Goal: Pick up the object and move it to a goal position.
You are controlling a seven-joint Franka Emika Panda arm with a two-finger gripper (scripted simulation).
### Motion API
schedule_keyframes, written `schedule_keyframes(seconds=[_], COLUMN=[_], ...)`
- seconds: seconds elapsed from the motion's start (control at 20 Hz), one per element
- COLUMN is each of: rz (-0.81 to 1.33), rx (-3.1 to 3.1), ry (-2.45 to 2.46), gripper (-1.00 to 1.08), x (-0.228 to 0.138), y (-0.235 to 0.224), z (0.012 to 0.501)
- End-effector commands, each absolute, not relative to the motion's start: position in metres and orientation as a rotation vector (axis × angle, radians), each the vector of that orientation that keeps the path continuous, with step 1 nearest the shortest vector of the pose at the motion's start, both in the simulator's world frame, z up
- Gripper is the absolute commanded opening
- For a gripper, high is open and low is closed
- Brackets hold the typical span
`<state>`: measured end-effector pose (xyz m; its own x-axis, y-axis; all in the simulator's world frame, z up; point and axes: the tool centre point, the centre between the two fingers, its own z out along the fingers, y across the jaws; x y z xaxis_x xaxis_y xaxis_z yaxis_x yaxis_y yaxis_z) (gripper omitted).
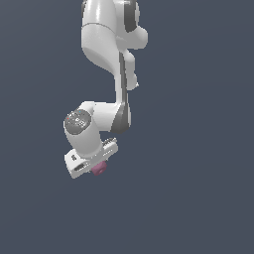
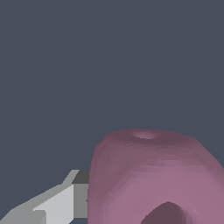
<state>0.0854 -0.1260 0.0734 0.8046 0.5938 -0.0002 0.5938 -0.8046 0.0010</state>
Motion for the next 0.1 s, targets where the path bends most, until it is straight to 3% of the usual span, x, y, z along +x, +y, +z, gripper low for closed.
schedule_keyframes(seconds=[0.0, 0.05], rz=[0.0, 0.0], rx=[2.983, 2.983], ry=[0.986, 0.986], gripper=[-1.0, -1.0], x=[0.0851, 0.0852], y=[-0.131, -0.1314], z=[0.0753, 0.0754])
